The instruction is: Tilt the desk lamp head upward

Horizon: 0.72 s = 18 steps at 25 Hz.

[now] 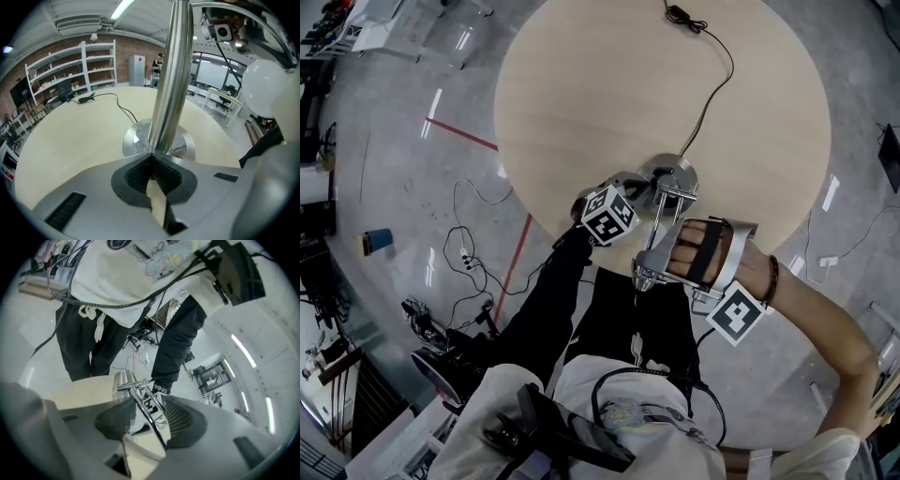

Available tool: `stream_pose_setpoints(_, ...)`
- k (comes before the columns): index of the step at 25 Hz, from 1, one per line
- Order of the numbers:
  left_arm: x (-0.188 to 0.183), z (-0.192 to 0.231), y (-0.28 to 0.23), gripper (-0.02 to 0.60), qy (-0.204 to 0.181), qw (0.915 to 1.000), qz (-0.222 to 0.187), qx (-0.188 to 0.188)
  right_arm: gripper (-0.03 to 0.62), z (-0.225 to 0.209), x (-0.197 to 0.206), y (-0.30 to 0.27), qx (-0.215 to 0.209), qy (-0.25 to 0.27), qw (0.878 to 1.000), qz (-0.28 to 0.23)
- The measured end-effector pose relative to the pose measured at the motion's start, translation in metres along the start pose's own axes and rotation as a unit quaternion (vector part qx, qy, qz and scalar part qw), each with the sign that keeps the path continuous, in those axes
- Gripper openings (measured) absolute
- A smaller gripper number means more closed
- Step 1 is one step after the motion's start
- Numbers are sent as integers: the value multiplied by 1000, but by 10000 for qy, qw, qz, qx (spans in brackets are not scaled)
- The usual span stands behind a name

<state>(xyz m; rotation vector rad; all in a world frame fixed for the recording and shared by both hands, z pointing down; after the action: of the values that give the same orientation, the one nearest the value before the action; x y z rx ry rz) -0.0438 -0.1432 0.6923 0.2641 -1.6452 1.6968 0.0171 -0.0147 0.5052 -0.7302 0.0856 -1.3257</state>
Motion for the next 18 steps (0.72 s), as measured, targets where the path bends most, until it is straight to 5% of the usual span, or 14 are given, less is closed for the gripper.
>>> stream_pose_setpoints(10, 1, 1, 0, 3, 151, 9999, 21, -2, 186, -41, 0, 27, -54, -1830, 9806, -695)
stream_pose_setpoints(18, 3, 1, 0, 2, 121, 9998, 149, 34, 193, -59, 9, 37, 42, -3042, 9436, -1304)
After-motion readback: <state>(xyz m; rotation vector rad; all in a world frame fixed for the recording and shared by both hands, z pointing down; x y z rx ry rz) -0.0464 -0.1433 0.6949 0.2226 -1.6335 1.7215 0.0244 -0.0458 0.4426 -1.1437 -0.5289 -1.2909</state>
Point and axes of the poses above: the fingertips, and each gripper's own axes: y backward along the fingers, z to its left, x out of its underside, the point moved 5 cm from there along y, backward along the fingers, and after that the axes turned 8 degrees about x, right-handed, at the moved point
